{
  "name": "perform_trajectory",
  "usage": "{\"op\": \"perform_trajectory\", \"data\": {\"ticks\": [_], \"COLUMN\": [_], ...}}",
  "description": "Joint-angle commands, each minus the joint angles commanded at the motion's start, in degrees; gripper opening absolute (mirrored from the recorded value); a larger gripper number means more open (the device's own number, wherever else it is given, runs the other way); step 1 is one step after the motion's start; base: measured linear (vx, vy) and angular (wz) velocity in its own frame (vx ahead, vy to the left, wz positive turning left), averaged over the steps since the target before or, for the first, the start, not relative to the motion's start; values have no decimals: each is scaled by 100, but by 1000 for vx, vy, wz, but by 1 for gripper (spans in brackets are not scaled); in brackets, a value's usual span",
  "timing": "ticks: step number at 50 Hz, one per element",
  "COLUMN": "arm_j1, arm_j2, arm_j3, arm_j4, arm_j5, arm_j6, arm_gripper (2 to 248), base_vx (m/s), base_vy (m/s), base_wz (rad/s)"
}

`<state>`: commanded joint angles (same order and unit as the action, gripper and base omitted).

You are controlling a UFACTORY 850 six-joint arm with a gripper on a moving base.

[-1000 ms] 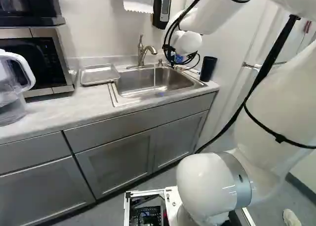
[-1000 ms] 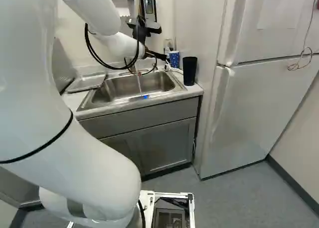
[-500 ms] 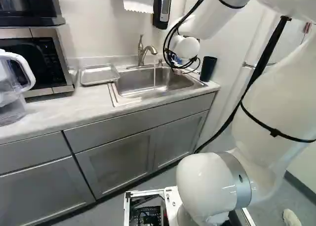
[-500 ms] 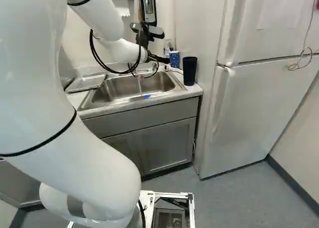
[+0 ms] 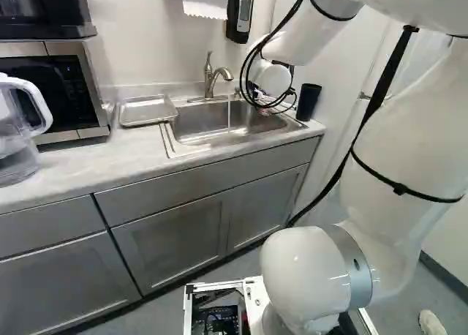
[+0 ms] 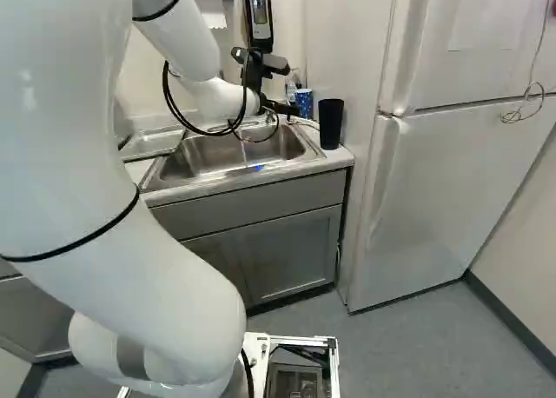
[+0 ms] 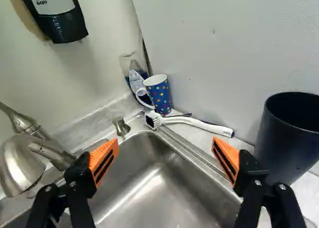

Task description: Rinse the cup and place it in the tray

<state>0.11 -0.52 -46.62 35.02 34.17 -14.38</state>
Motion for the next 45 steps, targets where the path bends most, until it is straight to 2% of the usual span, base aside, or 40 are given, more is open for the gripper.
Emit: {"op": "perform_trajectory", "data": {"ticks": [6,30,45], "arm_j1": [0,2,71], "arm_j2": [-52,-266,-372], "arm_j3": [25,120,210], "arm_j4": [75,375,574], "arm_j5": [152,758,1137], "arm_j6": [-324,-324,-324], "arm_gripper": [247,247,247], "base_vx": [0,0,0], "base_vy": [0,0,0], "base_wz": [0,0,0]}}
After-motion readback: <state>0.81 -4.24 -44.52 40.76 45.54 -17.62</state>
